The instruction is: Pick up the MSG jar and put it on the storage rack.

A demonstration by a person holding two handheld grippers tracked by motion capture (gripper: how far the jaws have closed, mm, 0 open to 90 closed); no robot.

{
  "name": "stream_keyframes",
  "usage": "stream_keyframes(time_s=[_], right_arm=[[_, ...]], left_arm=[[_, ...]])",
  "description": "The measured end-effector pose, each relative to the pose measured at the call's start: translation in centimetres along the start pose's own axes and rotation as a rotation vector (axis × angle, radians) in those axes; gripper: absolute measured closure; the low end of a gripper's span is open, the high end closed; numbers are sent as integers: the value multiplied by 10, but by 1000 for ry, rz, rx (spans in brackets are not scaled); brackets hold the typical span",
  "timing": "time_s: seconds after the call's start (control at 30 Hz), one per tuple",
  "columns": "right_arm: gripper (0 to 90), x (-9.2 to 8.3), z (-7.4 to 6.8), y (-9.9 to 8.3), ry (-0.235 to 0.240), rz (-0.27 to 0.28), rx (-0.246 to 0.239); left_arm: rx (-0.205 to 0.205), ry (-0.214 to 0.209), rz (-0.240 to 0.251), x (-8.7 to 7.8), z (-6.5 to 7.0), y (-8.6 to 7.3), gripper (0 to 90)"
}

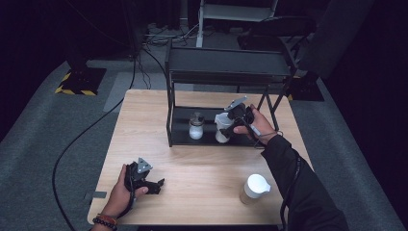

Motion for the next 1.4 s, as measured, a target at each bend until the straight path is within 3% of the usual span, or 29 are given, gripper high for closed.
stream_keyframes(time_s=[0.43,0.93,1.4], right_arm=[[41,-20,-9,-17,-31,39,-30],[37,-46,-23,-50,-78,68,-85],[36,-64,-36,-84,-115,72,-81]], left_arm=[[0,0,0,0,0,0,5],[0,0,0,0,0,0,5],[0,0,0,0,0,0,5]])
Point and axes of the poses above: each handheld gripper's, and its own axes: x roughly forward along the jaws, y roughly out of its top, z roughly to its right, the point moved 1 cm from there along x, roughly forward along the jaws, and after that the axes turned 2 degrees about -x, right-handed, at the moved point
